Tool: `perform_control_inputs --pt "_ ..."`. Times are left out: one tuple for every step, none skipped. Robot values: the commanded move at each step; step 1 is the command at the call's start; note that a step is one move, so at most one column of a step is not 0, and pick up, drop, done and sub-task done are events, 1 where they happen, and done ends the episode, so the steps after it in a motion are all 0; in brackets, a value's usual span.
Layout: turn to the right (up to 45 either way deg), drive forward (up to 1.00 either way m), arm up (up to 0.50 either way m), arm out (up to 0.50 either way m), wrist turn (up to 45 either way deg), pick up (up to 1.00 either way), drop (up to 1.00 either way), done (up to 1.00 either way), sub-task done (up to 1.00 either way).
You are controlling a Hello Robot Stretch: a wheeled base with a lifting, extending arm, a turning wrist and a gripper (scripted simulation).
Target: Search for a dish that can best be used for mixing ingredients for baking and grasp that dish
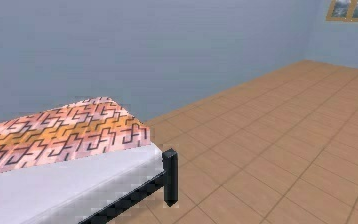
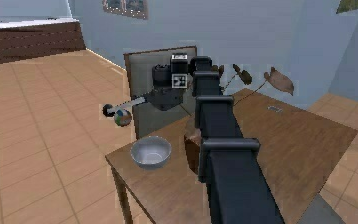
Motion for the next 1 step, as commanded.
perform_control_inputs --pt "0.0 0.0 0.0 0.0 27.0 0.0 0.0 0.0 0.0"
